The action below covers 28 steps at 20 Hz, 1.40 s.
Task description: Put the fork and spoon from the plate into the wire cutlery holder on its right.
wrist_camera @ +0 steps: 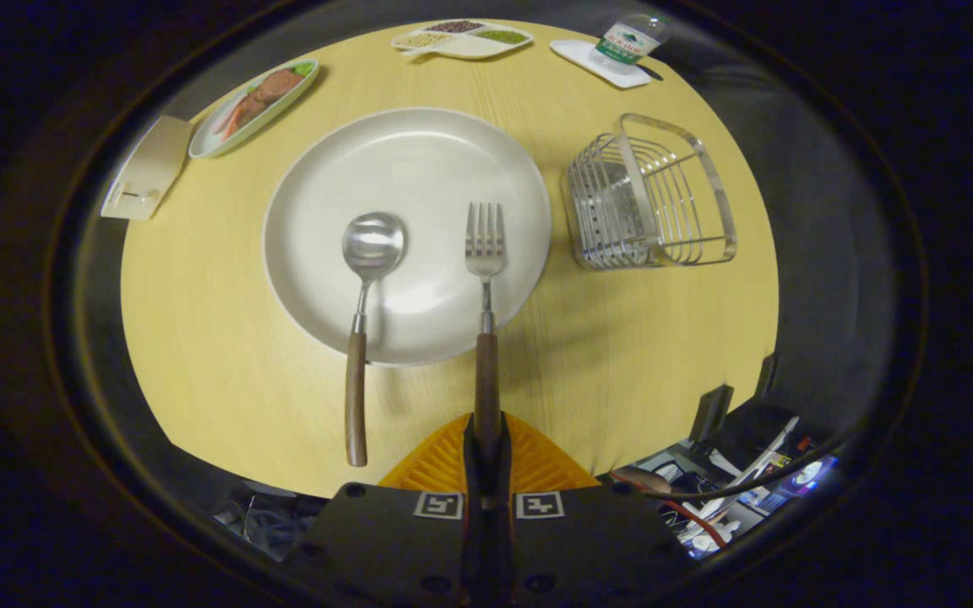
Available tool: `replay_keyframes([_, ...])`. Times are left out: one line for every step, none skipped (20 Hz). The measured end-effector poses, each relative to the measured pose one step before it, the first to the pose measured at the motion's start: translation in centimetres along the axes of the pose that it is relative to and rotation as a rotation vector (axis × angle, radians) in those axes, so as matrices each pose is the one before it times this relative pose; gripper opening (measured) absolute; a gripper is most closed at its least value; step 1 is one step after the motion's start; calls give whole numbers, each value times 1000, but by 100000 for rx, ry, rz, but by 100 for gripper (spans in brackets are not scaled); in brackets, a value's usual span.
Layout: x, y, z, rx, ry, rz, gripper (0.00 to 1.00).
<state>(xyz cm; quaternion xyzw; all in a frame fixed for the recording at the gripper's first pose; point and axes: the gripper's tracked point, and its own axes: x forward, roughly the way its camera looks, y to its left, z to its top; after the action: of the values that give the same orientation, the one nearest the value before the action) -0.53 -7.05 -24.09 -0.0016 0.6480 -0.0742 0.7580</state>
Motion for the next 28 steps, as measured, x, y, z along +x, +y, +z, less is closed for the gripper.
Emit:
replay_keyframes([-703, -77, 111, 389, -320, -210, 9])
replay_keyframes([-713, 42, -19, 537, -76, 269, 9])
replay_keyframes([-809, -73, -66, 640, 415, -37, 9])
replay_keyframes([-871, -118, -78, 468, 337, -135, 9])
replay_keyframes([-898, -239, -29, 724, 444, -216, 9])
replay_keyframes([-988, -332, 57, 1237, 24, -131, 9])
replay_keyframes([-878, -283, 125, 1390, -224, 245, 9])
replay_keyframes([-910, -363, 168, 2126, -127, 312, 9])
replay_keyframes([-961, -342, 221, 2008, -75, 646, 9])
replay_keyframes([-841, -573, 197, 2278, 216, 330, 9])
replay_keyframes([-753, -600, 294, 2565, 36, 320, 9])
replay_keyframes([-662, -624, 347, 3015, 250, 265, 9])
replay_keyframes([-509, -683, 375, 2867, 293, 154, 9])
replay_keyframes([-270, -722, 338, 2321, 778, 134, 9])
replay_keyframes([-66, -738, 312, 1972, 1260, -65, 9])
replay_keyframes([87, -595, 329, 1575, 1668, 223, 9])
replay_keyframes([244, -475, 318, 1398, 1706, 598, 9])
replay_keyframes([395, -313, 498, 1522, 1425, 977, 9])
replay_keyframes([445, -195, 427, 1340, 1227, 1306, 9])
replay_keyframes([492, -230, 329, 772, 1327, 509, 9])
replay_keyframes([638, -309, 227, -37, 1933, -342, 9])
replay_keyframes([489, -418, 86, -1216, 2163, -660, 9])
replay_keyframes([603, -166, 209, -1581, 1849, -46, 9])
replay_keyframes([520, 128, 294, -747, 1502, 1184, 9])
replay_keyframes([580, 145, 231, 365, 1137, 1166, 9])
replay_keyframes([454, 7, 417, 296, 699, 797, 9])
replay_keyframes([385, -138, 326, -159, 917, 116, 9])
replay_keyframes([363, -226, 237, -860, 1132, -534, 9])
